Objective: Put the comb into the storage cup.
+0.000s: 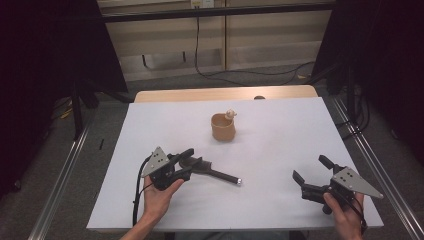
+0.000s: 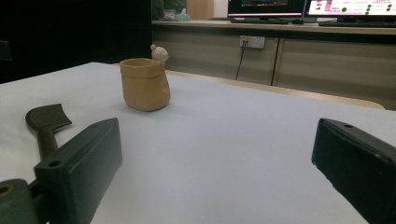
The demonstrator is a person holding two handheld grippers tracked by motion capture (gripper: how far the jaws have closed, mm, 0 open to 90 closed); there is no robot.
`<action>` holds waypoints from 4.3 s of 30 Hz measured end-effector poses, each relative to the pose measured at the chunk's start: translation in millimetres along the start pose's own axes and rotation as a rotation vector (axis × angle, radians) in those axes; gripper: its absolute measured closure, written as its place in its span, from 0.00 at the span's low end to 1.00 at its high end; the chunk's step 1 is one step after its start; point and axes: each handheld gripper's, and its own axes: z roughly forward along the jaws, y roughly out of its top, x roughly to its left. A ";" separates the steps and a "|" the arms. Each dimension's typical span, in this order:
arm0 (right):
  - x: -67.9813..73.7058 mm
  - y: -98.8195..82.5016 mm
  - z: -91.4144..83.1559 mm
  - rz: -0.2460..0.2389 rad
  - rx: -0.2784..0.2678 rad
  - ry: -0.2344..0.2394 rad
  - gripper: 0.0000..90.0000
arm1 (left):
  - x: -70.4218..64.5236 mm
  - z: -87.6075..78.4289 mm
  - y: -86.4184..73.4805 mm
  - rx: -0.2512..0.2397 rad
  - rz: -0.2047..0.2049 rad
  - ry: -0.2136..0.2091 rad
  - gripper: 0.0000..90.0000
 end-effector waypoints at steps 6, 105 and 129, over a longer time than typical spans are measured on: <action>0.4 0.0 0.0 0.000 0.000 0.001 0.01 | -3.4 -0.1 0.9 -0.012 0.007 -0.008 0.73; 0.5 -1.1 -0.5 -0.006 0.009 0.017 0.01 | -30.9 94.3 -4.2 0.692 0.110 -0.290 1.00; -0.4 -1.5 -0.2 -0.006 0.007 0.014 0.01 | -32.8 111.4 0.5 0.700 0.119 -0.276 1.00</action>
